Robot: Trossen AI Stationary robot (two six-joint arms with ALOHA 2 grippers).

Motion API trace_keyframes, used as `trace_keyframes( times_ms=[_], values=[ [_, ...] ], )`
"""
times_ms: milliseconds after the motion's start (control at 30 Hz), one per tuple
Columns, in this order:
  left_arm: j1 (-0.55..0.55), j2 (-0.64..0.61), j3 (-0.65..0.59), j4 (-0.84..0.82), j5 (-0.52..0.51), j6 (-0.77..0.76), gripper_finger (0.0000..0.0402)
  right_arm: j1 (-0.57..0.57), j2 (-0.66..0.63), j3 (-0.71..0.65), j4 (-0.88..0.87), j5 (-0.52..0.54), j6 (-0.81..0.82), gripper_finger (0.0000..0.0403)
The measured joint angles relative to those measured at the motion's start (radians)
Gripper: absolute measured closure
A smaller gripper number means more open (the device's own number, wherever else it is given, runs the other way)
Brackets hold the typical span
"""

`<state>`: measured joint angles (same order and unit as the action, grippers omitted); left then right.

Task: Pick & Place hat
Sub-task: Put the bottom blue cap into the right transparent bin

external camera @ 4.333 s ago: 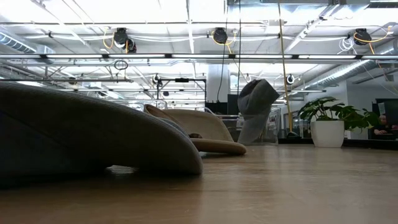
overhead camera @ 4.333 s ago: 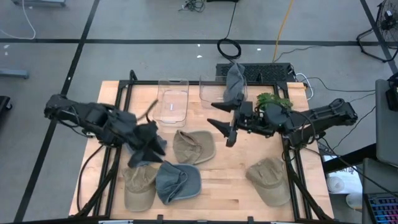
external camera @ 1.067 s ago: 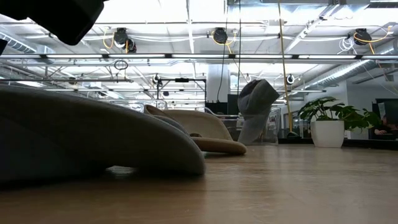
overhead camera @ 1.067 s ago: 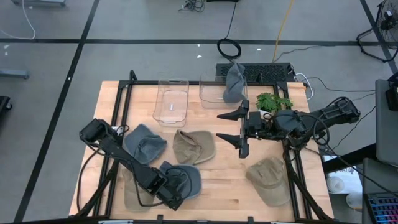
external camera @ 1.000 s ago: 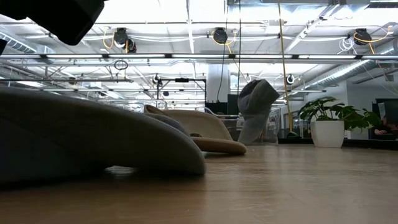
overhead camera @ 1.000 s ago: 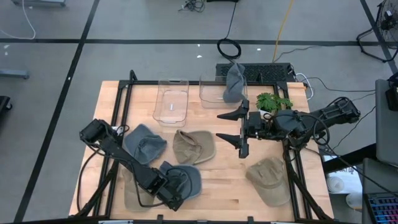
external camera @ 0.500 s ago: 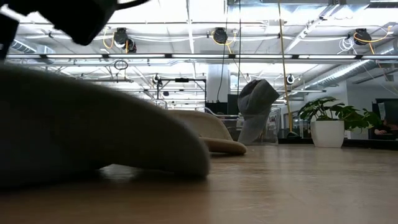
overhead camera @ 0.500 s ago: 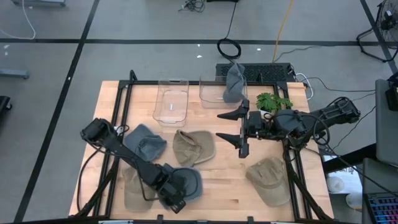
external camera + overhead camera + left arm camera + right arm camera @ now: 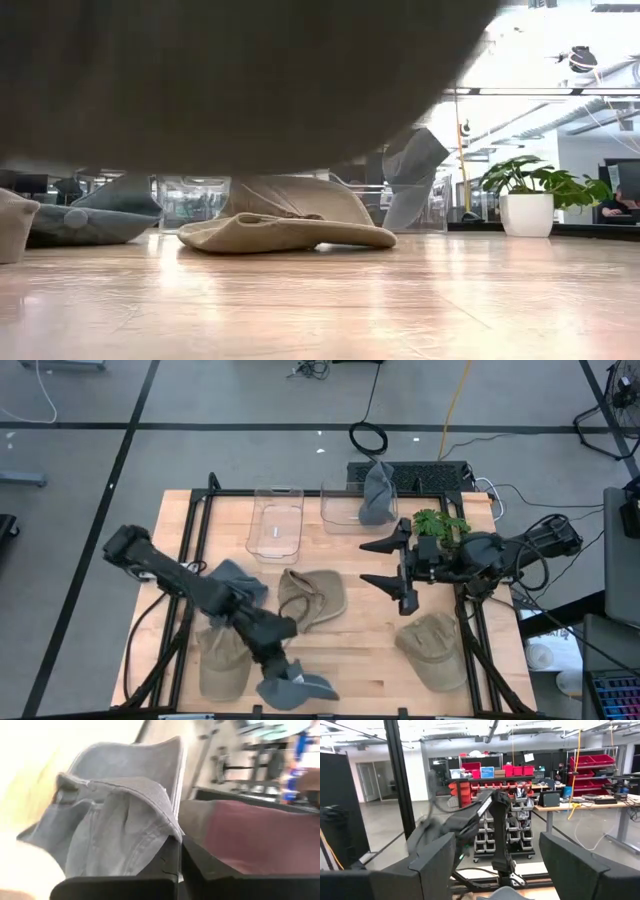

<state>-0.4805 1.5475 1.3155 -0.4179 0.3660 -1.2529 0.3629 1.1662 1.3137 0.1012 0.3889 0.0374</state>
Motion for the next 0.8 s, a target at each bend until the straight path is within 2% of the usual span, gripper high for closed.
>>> trace_keyframes(
  times_ms=[233,400,533,667,800],
  values=[
    [0.055,-0.161,0.0,-0.012,-0.05,0.061,0.04,0.017,-0.016,0.0,0.001,0.0,-0.004,0.0124],
    [0.102,-0.237,0.0,-0.035,-0.061,0.108,0.04,0.044,-0.013,0.0,0.0,-0.001,-0.065,0.0124],
    [0.147,-0.278,0.0,-0.059,-0.053,0.142,0.04,0.061,-0.007,0.0,-0.04,-0.002,-0.092,0.0124],
    [0.197,-0.307,0.0,-0.057,-0.024,0.177,0.04,0.061,0.004,0.0,-0.124,-0.002,-0.018,0.0124],
    [0.245,-0.321,0.0,-0.057,0.009,0.21,0.04,0.06,0.032,0.0,-0.134,-0.002,-0.009,0.0124]
  ],
)
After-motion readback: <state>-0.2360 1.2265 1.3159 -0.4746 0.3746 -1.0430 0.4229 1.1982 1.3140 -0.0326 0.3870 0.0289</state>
